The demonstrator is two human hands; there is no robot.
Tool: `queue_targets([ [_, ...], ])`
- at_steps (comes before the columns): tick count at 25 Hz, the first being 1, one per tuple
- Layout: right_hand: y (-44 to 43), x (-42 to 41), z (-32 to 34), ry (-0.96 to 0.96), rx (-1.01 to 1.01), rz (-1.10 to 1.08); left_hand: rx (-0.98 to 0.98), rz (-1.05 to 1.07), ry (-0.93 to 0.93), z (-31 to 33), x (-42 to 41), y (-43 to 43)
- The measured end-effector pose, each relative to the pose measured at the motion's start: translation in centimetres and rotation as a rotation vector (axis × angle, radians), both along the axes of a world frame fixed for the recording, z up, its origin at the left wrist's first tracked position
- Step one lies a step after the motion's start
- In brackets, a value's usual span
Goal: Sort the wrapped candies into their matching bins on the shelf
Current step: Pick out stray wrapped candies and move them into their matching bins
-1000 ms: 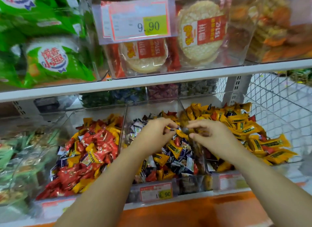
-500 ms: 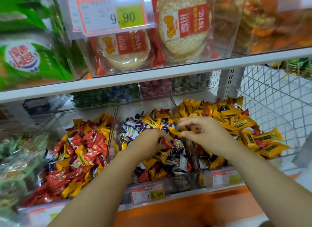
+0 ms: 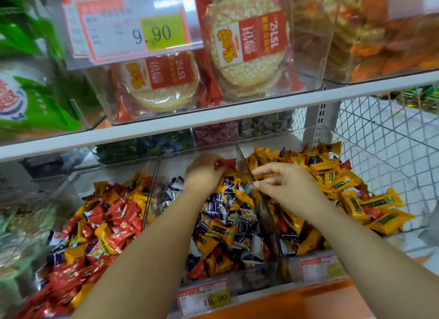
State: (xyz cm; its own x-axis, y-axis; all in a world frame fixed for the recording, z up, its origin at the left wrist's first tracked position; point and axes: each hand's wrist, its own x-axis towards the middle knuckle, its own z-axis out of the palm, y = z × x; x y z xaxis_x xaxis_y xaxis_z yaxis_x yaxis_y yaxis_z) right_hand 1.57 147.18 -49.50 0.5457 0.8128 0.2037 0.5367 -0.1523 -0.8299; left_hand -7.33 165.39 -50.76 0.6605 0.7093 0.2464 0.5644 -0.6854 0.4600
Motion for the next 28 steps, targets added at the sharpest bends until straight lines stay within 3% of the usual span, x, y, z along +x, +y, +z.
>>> queue_targets([
  [7,0.2,0.5,-0.5,-0.040,0.000,0.024,0.016,0.021,0.184,-1.6,2.5,2.3],
  [15,0.4,0.2,-0.3,-0.072,0.011,0.023,0.034,0.059,0.118,-2.2,3.0,2.6],
  [21,0.6,-2.2,-0.2,-0.223,-0.015,-0.074,0.082,0.032,-0.080,0.9,-1.5,-0.5],
  [28,0.5,-5.0,0.2,-0.294,-0.063,-0.126,0.243,0.127,-0.315,2.9,-13.7,-3.6],
])
